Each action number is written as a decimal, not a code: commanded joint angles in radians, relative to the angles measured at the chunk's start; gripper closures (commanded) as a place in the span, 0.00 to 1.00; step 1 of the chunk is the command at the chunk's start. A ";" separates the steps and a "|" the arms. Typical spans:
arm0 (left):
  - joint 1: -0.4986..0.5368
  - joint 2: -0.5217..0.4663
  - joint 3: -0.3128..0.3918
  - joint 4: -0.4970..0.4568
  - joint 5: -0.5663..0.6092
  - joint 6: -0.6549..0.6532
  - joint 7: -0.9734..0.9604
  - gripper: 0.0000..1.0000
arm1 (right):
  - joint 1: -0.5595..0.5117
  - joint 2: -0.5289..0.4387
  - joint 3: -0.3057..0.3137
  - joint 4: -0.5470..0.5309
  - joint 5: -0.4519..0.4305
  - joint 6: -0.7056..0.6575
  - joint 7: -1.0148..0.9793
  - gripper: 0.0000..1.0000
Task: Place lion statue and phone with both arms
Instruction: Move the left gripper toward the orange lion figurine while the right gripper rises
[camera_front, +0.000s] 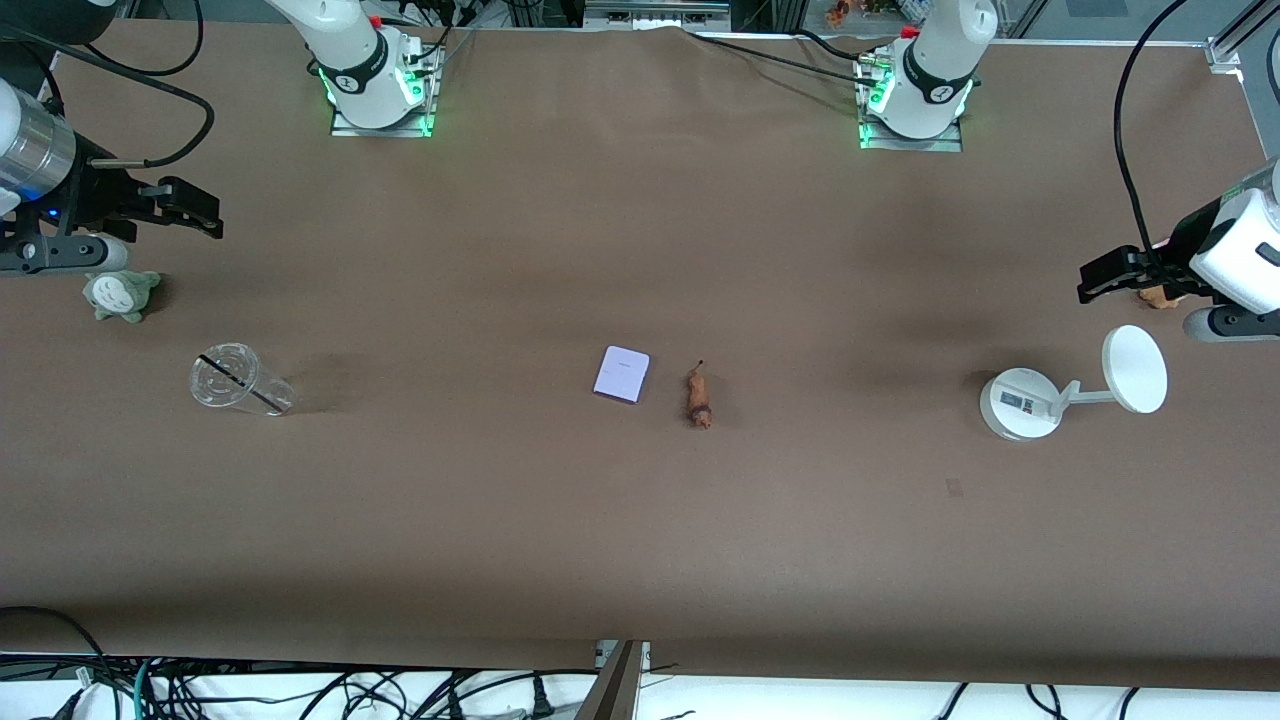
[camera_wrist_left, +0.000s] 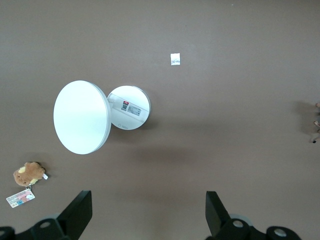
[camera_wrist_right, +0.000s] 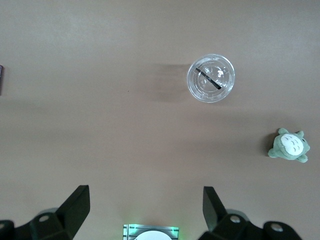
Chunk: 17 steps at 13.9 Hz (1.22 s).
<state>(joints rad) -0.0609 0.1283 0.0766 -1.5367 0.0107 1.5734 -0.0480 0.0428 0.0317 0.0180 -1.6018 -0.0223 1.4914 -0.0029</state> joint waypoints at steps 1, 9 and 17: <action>-0.002 0.017 0.002 0.036 0.012 -0.023 0.007 0.00 | -0.004 -0.012 0.005 0.005 0.005 -0.011 -0.014 0.00; -0.008 0.037 0.000 0.036 -0.056 -0.021 -0.001 0.00 | -0.004 -0.006 0.005 0.005 0.005 -0.010 -0.023 0.00; -0.161 0.135 -0.009 0.036 -0.101 0.080 -0.251 0.00 | 0.054 0.051 0.013 0.014 0.018 0.010 -0.005 0.00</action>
<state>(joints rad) -0.1743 0.1949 0.0614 -1.5363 -0.0814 1.6022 -0.2378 0.0668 0.0646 0.0282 -1.6022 -0.0146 1.4969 -0.0111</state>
